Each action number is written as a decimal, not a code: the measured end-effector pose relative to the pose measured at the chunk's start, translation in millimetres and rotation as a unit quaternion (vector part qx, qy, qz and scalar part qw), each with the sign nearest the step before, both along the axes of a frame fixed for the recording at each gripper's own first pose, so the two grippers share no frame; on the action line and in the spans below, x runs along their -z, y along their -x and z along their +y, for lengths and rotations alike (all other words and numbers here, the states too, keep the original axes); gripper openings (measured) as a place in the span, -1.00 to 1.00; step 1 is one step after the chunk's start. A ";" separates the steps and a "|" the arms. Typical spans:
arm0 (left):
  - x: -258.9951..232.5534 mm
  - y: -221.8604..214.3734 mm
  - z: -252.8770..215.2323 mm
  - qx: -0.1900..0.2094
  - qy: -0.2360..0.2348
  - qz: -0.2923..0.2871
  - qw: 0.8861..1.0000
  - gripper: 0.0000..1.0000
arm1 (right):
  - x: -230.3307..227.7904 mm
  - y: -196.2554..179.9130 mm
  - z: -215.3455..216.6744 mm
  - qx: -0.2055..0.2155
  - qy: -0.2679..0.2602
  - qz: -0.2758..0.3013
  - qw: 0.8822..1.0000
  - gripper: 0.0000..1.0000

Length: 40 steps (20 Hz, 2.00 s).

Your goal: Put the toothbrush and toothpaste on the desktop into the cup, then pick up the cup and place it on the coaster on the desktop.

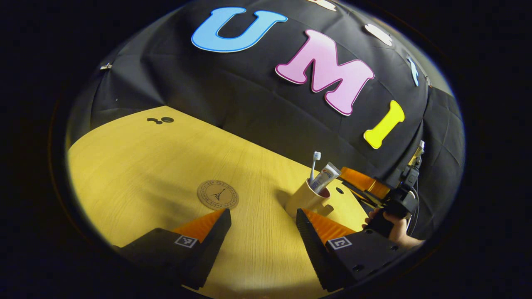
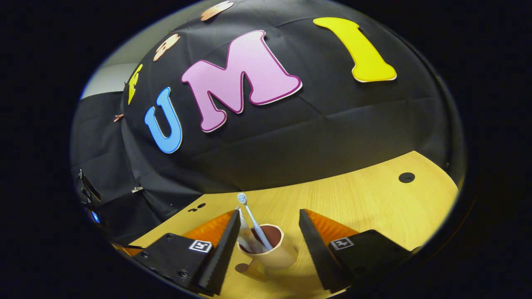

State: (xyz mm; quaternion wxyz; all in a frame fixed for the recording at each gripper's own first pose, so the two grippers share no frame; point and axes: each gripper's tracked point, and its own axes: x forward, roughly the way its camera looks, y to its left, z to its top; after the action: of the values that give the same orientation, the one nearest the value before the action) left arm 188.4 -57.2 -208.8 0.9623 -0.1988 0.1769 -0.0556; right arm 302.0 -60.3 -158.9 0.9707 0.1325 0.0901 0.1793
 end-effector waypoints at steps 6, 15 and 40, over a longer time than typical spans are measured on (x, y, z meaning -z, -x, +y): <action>-12.5 20.6 14.1 -0.040 -0.035 -0.001 0.999 0.95 | -19.5 16.3 -1.8 0.009 0.038 0.052 0.998 0.92; -22.5 63.8 39.6 -0.080 -0.075 0.012 0.994 0.95 | -21.2 26.6 23.8 -0.028 0.092 0.137 0.986 0.95; 16.3 137.4 66.3 -0.136 -0.020 0.075 0.988 0.95 | 133.7 36.0 40.5 -0.030 0.237 0.416 0.878 0.76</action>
State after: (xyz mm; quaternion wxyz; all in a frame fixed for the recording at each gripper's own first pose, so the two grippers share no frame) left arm 51.0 9.1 -225.1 0.9487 -0.2052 0.2212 0.0944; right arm 266.0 -19.7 -292.6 0.8404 -0.0419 0.5290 0.1097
